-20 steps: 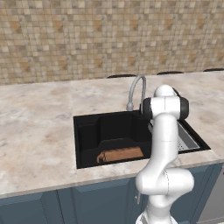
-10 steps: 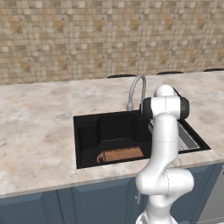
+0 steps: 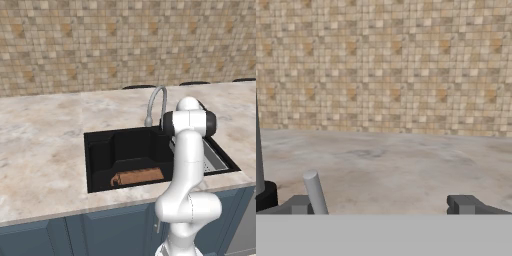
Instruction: Turn on the sink faucet with hot water and rinse the cutting board for ten seconds, then turn off the faucet. Push the cutting board to reach the water if necessary.
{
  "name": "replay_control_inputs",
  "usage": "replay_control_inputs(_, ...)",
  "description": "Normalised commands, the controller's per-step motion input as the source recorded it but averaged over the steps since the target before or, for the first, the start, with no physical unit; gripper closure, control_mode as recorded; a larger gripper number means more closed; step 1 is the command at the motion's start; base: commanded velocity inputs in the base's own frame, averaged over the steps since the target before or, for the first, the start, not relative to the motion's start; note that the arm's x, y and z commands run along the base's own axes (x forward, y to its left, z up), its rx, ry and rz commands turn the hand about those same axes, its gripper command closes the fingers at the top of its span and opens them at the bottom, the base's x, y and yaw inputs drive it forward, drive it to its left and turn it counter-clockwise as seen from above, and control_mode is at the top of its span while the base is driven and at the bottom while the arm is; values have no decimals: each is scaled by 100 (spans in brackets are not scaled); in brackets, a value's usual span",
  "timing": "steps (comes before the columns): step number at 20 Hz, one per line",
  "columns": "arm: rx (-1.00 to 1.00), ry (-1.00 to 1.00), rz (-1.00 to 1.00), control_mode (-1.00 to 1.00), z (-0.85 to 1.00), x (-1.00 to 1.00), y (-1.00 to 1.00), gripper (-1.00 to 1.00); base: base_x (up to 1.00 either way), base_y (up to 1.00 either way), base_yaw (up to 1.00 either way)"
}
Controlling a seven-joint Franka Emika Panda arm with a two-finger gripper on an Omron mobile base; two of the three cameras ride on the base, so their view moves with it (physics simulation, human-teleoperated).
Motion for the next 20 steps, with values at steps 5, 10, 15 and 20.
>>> replay_control_inputs(5, 1, 0, 0, -100, 0, 0, -43, -100, 0, 0, 0)
replay_control_inputs(10, 3, 0, 0, -100, 0, -3, -54, -100, 0, 0, 0)
replay_control_inputs(15, 2, 0, 0, -100, 0, -5, -45, -100, 0, 0, 0)
replay_control_inputs(20, 1, 0, 0, -100, 0, -6, -40, -100, 0, 0, 0)
